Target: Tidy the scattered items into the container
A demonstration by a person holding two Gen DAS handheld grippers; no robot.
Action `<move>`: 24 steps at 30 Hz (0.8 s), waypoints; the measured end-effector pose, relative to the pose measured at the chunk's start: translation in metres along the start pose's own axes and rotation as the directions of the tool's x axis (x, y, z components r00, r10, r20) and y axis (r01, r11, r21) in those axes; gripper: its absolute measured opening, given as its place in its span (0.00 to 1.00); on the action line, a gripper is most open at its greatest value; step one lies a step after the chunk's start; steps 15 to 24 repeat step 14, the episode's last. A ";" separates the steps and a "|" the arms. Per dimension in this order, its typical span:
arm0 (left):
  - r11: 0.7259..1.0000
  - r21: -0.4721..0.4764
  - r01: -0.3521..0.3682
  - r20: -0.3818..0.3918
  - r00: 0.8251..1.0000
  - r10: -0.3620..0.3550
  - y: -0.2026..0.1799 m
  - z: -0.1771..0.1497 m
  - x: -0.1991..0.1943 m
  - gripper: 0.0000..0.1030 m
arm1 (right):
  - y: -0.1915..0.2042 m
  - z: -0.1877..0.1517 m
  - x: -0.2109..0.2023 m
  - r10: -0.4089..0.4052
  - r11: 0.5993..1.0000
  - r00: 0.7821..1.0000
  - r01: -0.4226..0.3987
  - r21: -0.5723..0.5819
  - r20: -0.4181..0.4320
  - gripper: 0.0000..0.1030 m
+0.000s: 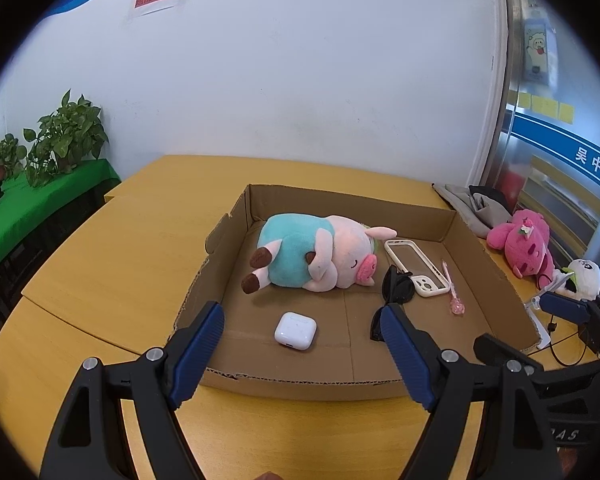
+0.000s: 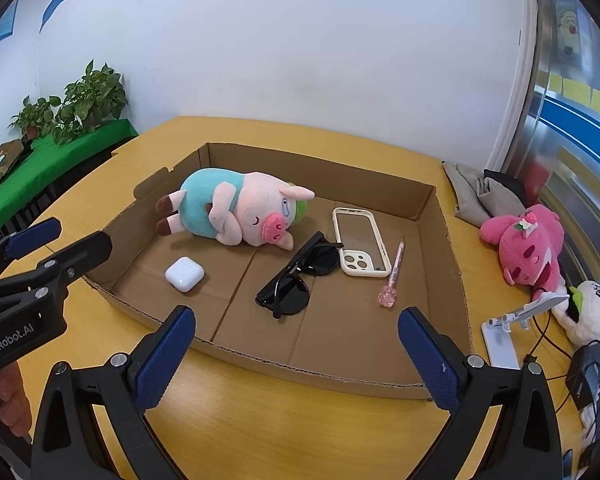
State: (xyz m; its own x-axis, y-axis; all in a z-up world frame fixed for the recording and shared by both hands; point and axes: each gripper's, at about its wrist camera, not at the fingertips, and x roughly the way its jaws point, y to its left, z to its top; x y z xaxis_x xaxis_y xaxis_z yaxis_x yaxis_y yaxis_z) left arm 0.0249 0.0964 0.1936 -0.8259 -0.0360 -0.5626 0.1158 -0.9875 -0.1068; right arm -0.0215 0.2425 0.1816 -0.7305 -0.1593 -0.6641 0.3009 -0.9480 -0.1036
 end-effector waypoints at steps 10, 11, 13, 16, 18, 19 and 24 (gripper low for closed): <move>1.000 0.000 0.009 0.009 1.000 -0.009 -0.001 0.000 -0.003 0.78 | 0.005 0.000 -0.001 -0.001 1.000 1.000 0.001 -0.016 0.005 1.00; 1.000 0.001 0.014 0.005 1.000 -0.014 -0.003 -0.002 -0.003 0.78 | 0.005 -0.001 -0.002 -0.003 1.000 1.000 0.003 -0.020 0.003 1.00; 0.999 0.038 0.014 -0.010 1.000 -0.014 -0.009 -0.005 -0.003 0.78 | 0.003 -0.002 -0.002 -0.007 1.000 1.000 0.007 -0.017 0.004 1.00; 0.999 0.049 0.000 -0.009 1.000 0.001 -0.011 -0.006 -0.003 0.78 | 0.001 -0.002 -0.002 -0.006 1.000 1.000 0.006 -0.012 0.003 1.00; 0.999 0.049 0.000 -0.009 1.000 0.001 -0.011 -0.006 -0.003 0.78 | 0.001 -0.002 -0.002 -0.006 1.000 1.000 0.006 -0.012 0.003 1.00; 0.999 0.049 0.000 -0.009 1.000 0.001 -0.011 -0.006 -0.003 0.78 | 0.001 -0.002 -0.002 -0.006 1.000 1.000 0.006 -0.012 0.003 1.00; 0.999 0.049 0.000 -0.009 1.000 0.001 -0.011 -0.006 -0.003 0.78 | 0.001 -0.002 -0.002 -0.006 1.000 1.000 0.006 -0.012 0.003 1.00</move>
